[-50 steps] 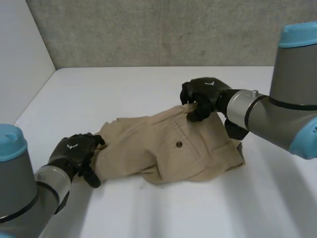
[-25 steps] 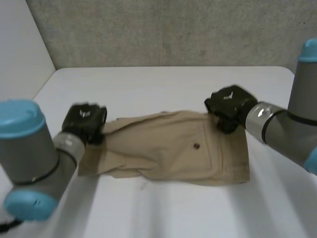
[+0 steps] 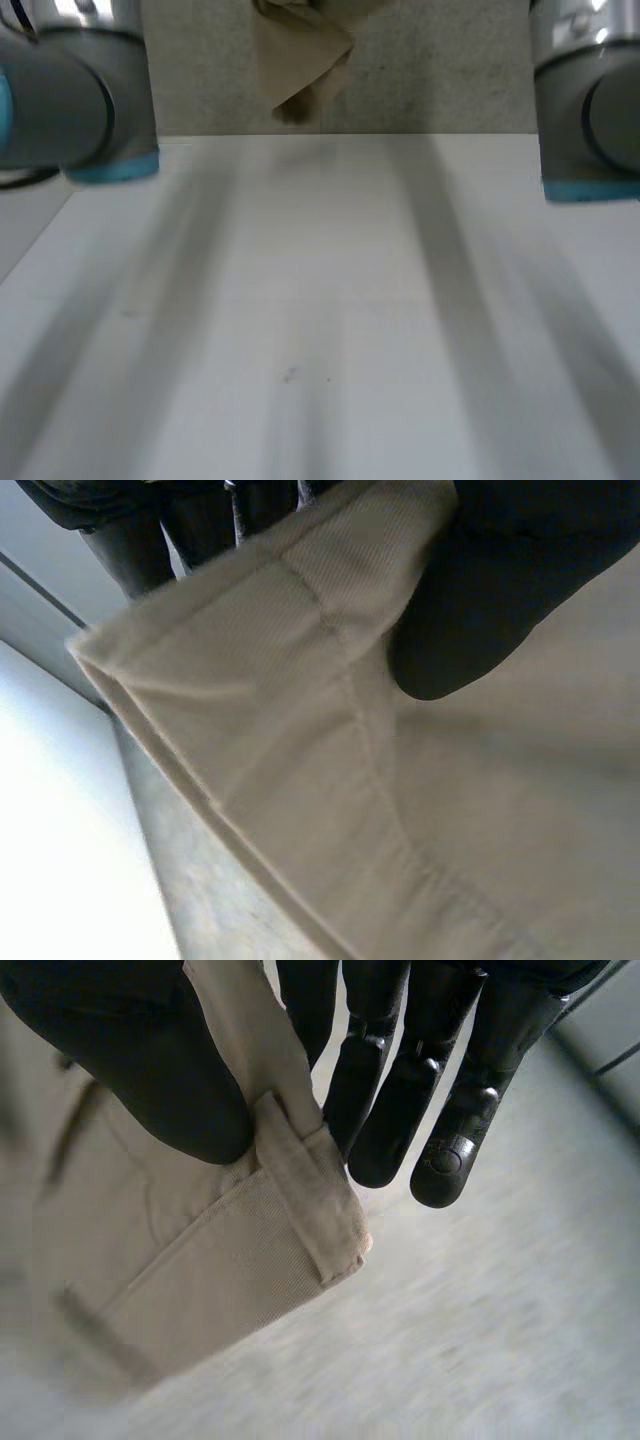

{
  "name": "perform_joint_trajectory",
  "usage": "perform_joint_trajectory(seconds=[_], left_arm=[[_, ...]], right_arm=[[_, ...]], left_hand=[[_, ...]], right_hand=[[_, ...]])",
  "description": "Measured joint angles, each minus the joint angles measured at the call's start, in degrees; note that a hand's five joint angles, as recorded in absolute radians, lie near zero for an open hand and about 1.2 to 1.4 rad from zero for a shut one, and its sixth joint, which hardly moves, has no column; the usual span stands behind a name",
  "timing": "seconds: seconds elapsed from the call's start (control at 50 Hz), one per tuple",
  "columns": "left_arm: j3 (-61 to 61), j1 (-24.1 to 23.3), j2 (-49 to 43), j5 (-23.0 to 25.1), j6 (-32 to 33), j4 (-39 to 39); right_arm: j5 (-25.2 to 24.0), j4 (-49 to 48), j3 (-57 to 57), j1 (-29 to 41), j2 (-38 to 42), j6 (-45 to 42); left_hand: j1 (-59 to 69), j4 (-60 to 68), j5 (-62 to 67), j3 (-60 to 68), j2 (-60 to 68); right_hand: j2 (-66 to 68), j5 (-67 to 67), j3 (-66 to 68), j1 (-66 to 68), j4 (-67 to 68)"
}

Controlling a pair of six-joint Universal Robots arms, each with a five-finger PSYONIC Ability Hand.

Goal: Fold the shorts.

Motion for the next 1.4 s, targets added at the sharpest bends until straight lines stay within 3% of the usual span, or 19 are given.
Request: perform_joint_trajectory(seconds=[0.12, 0.22, 0.36, 0.44, 0.6, 0.68, 0.72, 0.78, 0.96, 1.18, 1.4], left_arm=[[-15.8, -0.6, 0.2, 0.4, -0.1, -1.4], [-25.8, -0.8, -5.7, 0.8, 0.4, -1.6], [-30.8, -1.7, -16.6, 0.6, 1.5, -3.5], [-32.4, -2.5, -17.8, 0.5, 3.3, -6.3], [-37.3, -3.3, -10.0, 0.4, 5.9, -15.8], [-39.9, -3.4, -5.2, 0.3, 5.9, -21.3], [-41.2, -3.4, -2.7, 0.1, 5.8, -24.2], [-42.7, -3.3, -0.2, -0.5, 5.6, -27.1], [-45.1, -1.7, 2.0, -4.0, 5.2, -29.4], [-46.2, 0.9, 1.3, -4.1, 2.9, -29.3], [-46.4, 2.0, 1.6, 2.6, -4.5, -32.3]], right_arm=[[-0.4, 11.1, 7.2, -0.1, 0.7, 0.2], [-0.3, 15.8, 12.6, 0.2, 5.0, 0.1], [0.1, 22.6, 15.7, 2.0, 14.4, 0.1], [0.2, 26.9, 16.4, 2.3, 16.1, 0.3], [0.1, 33.9, 21.0, 2.0, 9.4, 0.5], [-0.2, 35.3, 25.1, 1.9, 5.0, 0.4], [-0.4, 35.6, 27.5, 1.7, 3.0, 0.3], [-0.9, 35.8, 30.8, 1.2, 1.0, 0.1], [-3.1, 35.2, 35.9, -0.8, -0.8, 0.4], [-3.8, 34.9, 35.9, -0.9, 0.1, 2.0], [-4.2, 34.8, 35.6, -1.0, 0.4, 5.5]], left_hand=[[0.0, 0.0, 0.0, 0.0, 0.0], [0.0, 0.0, 0.0, 0.0, 0.0], [0.0, 0.0, 0.0, 0.1, 0.0], [0.0, 0.0, 0.0, 0.1, 0.0], [-2.8, -7.0, -2.9, -6.5, -7.0], [-15.9, -17.8, -14.0, -17.8, -18.5], [-35.2, -36.6, -33.2, -35.7, -36.5], [-39.0, -41.8, -38.4, -40.6, -41.4], [-39.2, -42.9, -39.5, -41.6, -42.4], [-38.9, -42.0, -38.3, -41.5, -42.2], [-38.9, -41.8, -38.1, -41.5, -42.2]], right_hand=[[0.0, 0.0, 0.3, 0.0, 0.0], [0.0, 0.2, 0.3, 0.0, 0.0], [0.0, 0.3, 0.4, 0.0, 0.0], [0.0, 0.3, 0.7, 0.3, 0.0], [0.0, 0.3, 1.0, 0.3, 0.0], [0.0, 0.3, 1.0, 0.3, 0.0], [0.0, 0.3, 1.0, 0.3, 0.0], [0.0, 0.3, 1.0, 0.3, 0.0], [0.0, 0.3, 1.0, 0.3, 0.0], [0.0, 0.3, 1.1, 0.3, 0.0], [0.0, 0.3, 1.3, 0.3, 0.0]])
